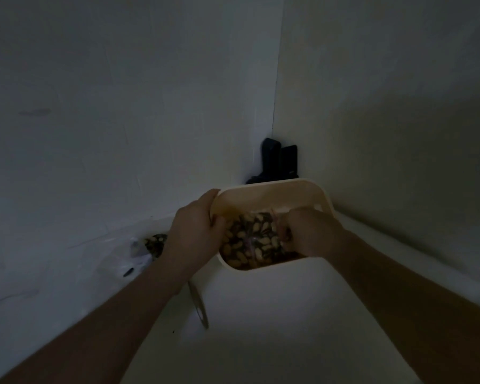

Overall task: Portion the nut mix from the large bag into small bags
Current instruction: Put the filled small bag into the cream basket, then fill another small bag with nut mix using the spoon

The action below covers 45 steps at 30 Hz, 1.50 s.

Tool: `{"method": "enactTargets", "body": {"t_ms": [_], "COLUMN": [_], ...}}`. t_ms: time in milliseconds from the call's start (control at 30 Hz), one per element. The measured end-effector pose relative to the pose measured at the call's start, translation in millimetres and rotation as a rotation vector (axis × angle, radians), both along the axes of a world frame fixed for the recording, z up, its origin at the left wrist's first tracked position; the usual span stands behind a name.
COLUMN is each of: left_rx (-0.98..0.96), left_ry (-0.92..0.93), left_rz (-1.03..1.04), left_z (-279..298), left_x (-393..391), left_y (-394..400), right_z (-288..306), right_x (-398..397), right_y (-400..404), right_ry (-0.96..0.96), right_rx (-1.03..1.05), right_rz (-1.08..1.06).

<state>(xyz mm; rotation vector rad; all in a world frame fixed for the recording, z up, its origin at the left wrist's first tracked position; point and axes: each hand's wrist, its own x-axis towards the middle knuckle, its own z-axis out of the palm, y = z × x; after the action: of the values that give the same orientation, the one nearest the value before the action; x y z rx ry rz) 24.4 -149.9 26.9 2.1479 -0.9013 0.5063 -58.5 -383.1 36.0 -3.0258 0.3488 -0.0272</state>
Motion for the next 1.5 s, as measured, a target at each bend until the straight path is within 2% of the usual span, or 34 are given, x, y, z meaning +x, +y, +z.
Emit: {"method": "enactTargets", "body": {"t_ms": [133, 267, 433, 500, 567, 667, 733, 800, 933, 1033, 1167, 1200, 1400, 1500], "left_rx": [0.004, -0.009, -0.102, -0.093, -0.111, -0.158, -0.087, 0.034, 0.15, 0.275, 0.653, 0.699, 0.601, 0.312], "left_ry": [0.009, 0.04, 0.2, 0.202, 0.271, 0.374, 0.298, 0.14, 0.02, 0.023, 0.115, 0.114, 0.096, -0.071], "left_rz": [-0.03, -0.014, -0.019, -0.035, -0.054, -0.104, -0.081, -0.036, 0.168, 0.414, 0.64, 0.671, 0.661, 0.661], "left_z": [-0.2, -1.8, -13.2, -19.5, -23.5, -22.6, -20.7, -20.2, -31.0, -47.0, -65.3, -69.2, -71.3, -35.4], "left_x": [-3.4, -4.0, -5.7, -4.0, -4.3, -13.1, -14.6, -9.6, 12.7, 31.6, 46.7, 49.5, 58.7, 57.2], "left_y": [1.4, -0.5, -5.7, -5.2, 1.0, 24.3, 54.2, 91.7, 181.9, 249.1, 303.7, 310.5, 315.9, 302.1], "right_z": [-12.2, -8.4, 8.3, 9.2, 4.9, -7.0, -13.6, -19.0, -35.5, -57.2, -72.3, -72.4, -63.1, -56.8], "right_x": [4.6, 1.6, -15.3, -17.0, -13.8, -3.3, 3.3, 8.1, 14.1, 30.7, 51.9, 56.3, 75.4, 78.9], "right_y": [-5.9, -2.0, 42.5, 69.7, 87.8, 96.7, 99.6, 105.8, 148.6, 182.5, 222.5, 230.6, 251.8, 250.0], "right_ry": [-0.012, 0.015, -0.238, -0.31, -0.406, -0.508, -0.553, -0.649, -0.838, -0.798, -0.782, -0.781, -0.791, -0.838], "right_rx": [0.072, 0.155, 0.478, 0.433, 0.268, 0.136, 0.149, 0.122, 0.09, 0.198, 0.269, 0.289, 0.373, 0.484], "right_rz": [-0.078, -0.052, 0.145, 0.239, 0.285, 0.228, 0.188, 0.2, 0.408, 0.471, 0.466, 0.469, 0.47, 0.414]}}
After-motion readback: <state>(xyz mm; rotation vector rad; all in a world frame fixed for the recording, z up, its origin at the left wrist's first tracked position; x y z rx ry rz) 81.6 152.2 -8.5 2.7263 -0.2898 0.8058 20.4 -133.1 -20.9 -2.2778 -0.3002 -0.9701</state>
